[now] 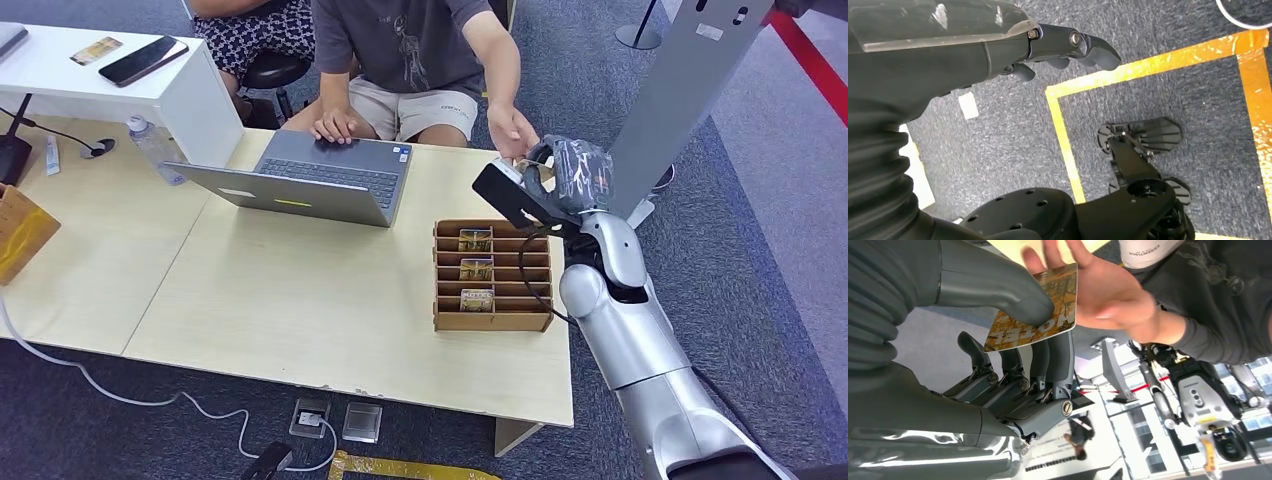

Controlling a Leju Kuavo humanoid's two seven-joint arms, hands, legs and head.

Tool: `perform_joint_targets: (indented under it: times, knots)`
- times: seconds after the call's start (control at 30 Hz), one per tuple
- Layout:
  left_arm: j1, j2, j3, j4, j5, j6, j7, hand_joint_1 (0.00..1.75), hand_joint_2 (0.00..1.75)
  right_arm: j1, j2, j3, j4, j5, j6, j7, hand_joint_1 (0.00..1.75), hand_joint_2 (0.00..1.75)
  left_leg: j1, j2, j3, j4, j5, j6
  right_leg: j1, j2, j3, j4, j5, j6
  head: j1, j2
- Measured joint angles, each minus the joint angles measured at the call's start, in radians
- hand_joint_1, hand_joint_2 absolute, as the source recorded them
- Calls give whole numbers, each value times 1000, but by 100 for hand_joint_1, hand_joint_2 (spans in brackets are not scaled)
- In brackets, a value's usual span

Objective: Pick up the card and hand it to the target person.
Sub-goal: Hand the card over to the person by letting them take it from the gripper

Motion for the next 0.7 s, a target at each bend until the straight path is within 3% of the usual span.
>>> perform_joint_targets:
  times: [0.3, 0.7]
  knots:
    - [2, -1, -5, 0, 2, -5, 7, 0, 175, -150, 97, 18, 269, 35, 24, 3, 148, 175, 0, 0, -4, 0, 0, 0, 0, 0, -4, 0, 0, 0, -1, 0]
    - [9, -1, -5, 0, 14, -9, 0, 0, 175, -201, 146, 34, 440, 37, 30, 0, 148, 175, 0, 0, -3, 0, 0, 0, 0, 0, -4, 0, 0, 0, 1, 0]
